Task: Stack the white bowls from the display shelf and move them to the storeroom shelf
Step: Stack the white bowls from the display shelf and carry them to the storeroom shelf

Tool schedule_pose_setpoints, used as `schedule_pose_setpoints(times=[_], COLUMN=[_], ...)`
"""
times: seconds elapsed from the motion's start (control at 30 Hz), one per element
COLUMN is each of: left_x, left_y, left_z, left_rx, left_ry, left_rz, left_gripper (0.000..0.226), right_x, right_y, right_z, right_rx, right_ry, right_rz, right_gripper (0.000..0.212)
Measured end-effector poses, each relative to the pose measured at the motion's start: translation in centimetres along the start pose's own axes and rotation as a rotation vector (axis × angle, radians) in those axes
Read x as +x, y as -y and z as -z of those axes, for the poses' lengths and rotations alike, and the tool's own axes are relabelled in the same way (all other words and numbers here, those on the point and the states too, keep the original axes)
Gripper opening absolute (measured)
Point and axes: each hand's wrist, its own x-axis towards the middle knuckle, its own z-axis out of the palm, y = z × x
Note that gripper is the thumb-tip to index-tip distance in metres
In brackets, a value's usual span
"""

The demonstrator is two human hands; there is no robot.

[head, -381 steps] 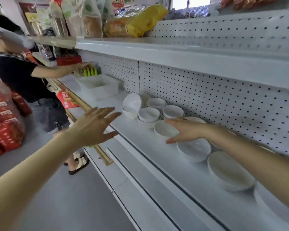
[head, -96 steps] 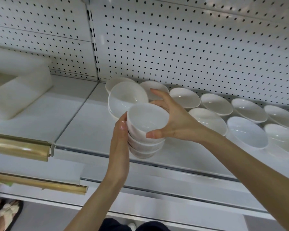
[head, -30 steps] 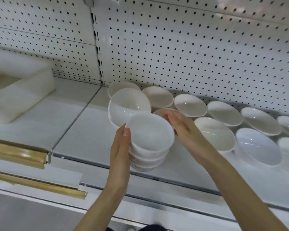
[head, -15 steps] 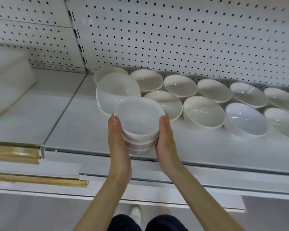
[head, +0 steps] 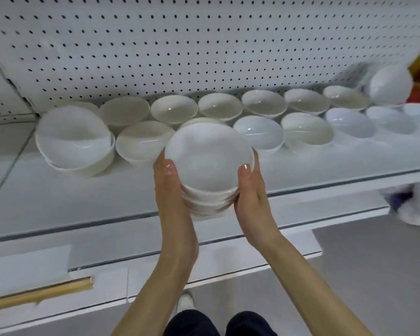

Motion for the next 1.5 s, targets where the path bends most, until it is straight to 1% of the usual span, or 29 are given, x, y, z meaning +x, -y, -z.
schedule_pose_setpoints(times=[0.1,0.13,0.2,0.3,0.33,0.43,0.57,0.73,0.83,0.9,0.97,1.0,1.03,1.1,1.13,1.2,1.33,1.4,1.5], left_x=[-3.4,-4.9,-8.1,-13.0,-14.6,-19.1,-23.6,-25.9,-26.6,-26.9,-27.1,-27.2,-27.3,-27.9,-28.3,-29.4,-32.6,-34.6,-38.1], left_y=[2.4,3.3,5.3,8.5,9.6,12.4,15.6,20.3,23.8,26.0,27.9,28.7,29.2,30.3,30.8,32.0,36.7,39.3,43.3], left_z=[-6.1,-8.2,-12.6,-19.0,-21.0,-26.5,-33.4,-43.5,-50.5,-55.8,-61.2,-64.0,-66.6,-71.8,-74.2,-78.7,-88.1,-93.0,-101.0], left_rx=[0.019,0.027,0.028,0.042,0.042,0.04,0.038,0.012,-0.027,-0.054,-0.07,-0.076,-0.091,-0.119,-0.124,-0.132,-0.113,-0.117,-0.111], left_ry=[0.138,0.192,0.291,0.438,0.484,0.627,0.776,0.936,1.017,1.067,1.139,1.177,1.215,1.293,1.333,1.389,1.463,1.5,1.511], left_rz=[0.049,0.068,0.125,0.208,0.241,0.344,0.392,0.463,0.484,0.496,0.513,0.512,0.499,0.478,0.482,0.486,0.533,0.546,0.519], left_gripper=[0.087,0.09,0.094,0.097,0.099,0.101,0.094,0.089,0.08,0.08,0.087,0.085,0.078,0.067,0.066,0.067,0.066,0.063,0.066], right_x=[-2.7,-3.9,-6.6,-11.1,-12.6,-16.7,-19.8,-20.3,-19.4,-18.5,-17.4,-17.0,-16.6,-16.2,-16.1,-16.3,-17.0,-17.7,-18.6], right_y=[1.8,2.4,3.7,5.2,5.7,7.0,8.4,9.2,9.6,10.1,11.1,11.7,12.4,13.5,14.0,14.8,15.6,16.0,16.7], right_z=[7.1,9.9,15.4,23.1,25.5,32.1,39.7,49.5,56.5,61.5,66.4,68.8,71.1,75.7,78.0,82.4,92.4,98.1,107.6], right_rx=[-0.081,-0.102,-0.121,-0.197,-0.221,-0.281,-0.324,-0.343,-0.39,-0.43,-0.434,-0.436,-0.448,-0.468,-0.46,-0.451,-0.47,-0.47,-0.514], right_ry=[-0.131,-0.173,-0.256,-0.406,-0.454,-0.579,-0.737,-0.907,-1.0,-1.059,-1.116,-1.146,-1.174,-1.208,-1.215,-1.234,-1.272,-1.288,-1.286], right_rz=[0.029,0.026,0.014,0.008,0.011,-0.011,-0.006,0.013,0.038,0.053,0.064,0.069,0.075,0.076,0.076,0.08,0.079,0.097,0.131], right_gripper=[0.09,0.096,0.094,0.079,0.078,0.081,0.102,0.104,0.107,0.108,0.108,0.107,0.104,0.09,0.083,0.077,0.075,0.07,0.068])
